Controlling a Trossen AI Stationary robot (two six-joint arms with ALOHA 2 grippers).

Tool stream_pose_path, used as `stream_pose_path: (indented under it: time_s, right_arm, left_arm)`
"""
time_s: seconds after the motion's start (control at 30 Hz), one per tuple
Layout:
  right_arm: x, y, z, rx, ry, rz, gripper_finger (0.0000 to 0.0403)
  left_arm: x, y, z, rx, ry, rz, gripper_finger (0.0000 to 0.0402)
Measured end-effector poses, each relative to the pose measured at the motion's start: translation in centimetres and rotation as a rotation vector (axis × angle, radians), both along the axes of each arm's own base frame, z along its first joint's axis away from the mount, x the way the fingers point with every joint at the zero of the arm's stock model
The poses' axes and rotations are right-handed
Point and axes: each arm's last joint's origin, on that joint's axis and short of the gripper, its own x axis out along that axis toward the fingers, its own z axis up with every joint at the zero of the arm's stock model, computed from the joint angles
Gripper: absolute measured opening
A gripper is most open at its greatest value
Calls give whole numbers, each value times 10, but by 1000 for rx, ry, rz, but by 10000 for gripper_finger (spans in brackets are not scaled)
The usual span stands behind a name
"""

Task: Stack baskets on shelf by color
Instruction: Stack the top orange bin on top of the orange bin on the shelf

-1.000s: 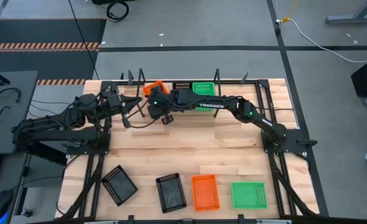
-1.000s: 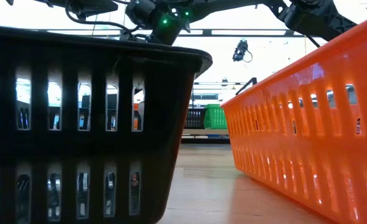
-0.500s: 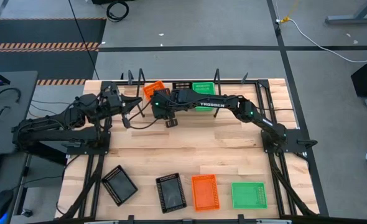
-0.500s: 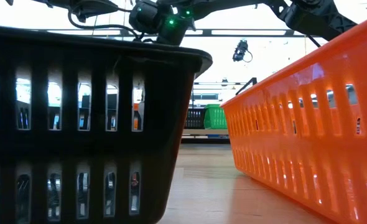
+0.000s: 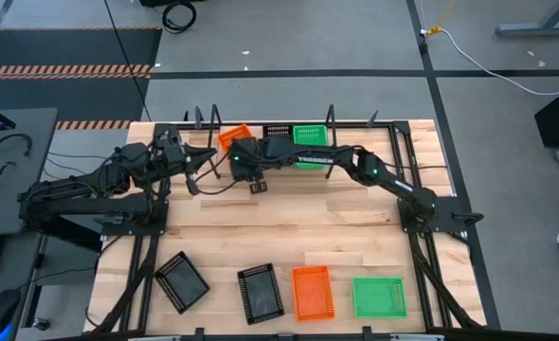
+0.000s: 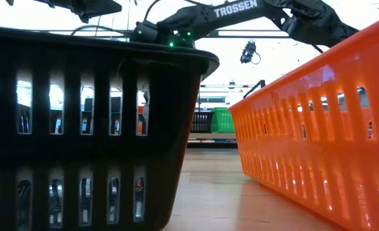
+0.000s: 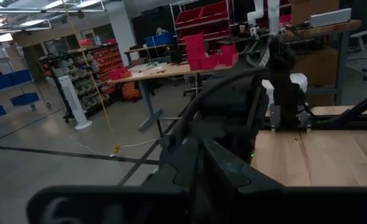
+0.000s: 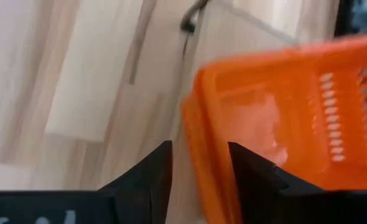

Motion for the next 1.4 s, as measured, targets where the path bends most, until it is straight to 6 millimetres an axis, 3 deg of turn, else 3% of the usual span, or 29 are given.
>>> stream_pose_path:
  time_s: [0.17, 0.4, 0.83, 1.17, 1.4]
  right_arm:
    - [5, 0, 7, -12, -71, -2, 108]
    - [6, 2, 12, 73, -136, -36, 15]
    - [14, -1, 17, 87, -245, -59, 15]
    - [16, -2, 20, 138, -294, -77, 107]
    - [18, -3, 22, 136, -332, -103, 136]
  left_arm:
    - [0, 0, 0, 21, 6, 1, 35]
    - [0, 0, 1, 23, 1, 1, 26]
    - [0, 0, 2, 26, -8, 1, 28]
    - [0, 0, 2, 26, -6, 1, 32]
    - [0, 0, 1, 25, -6, 1, 34]
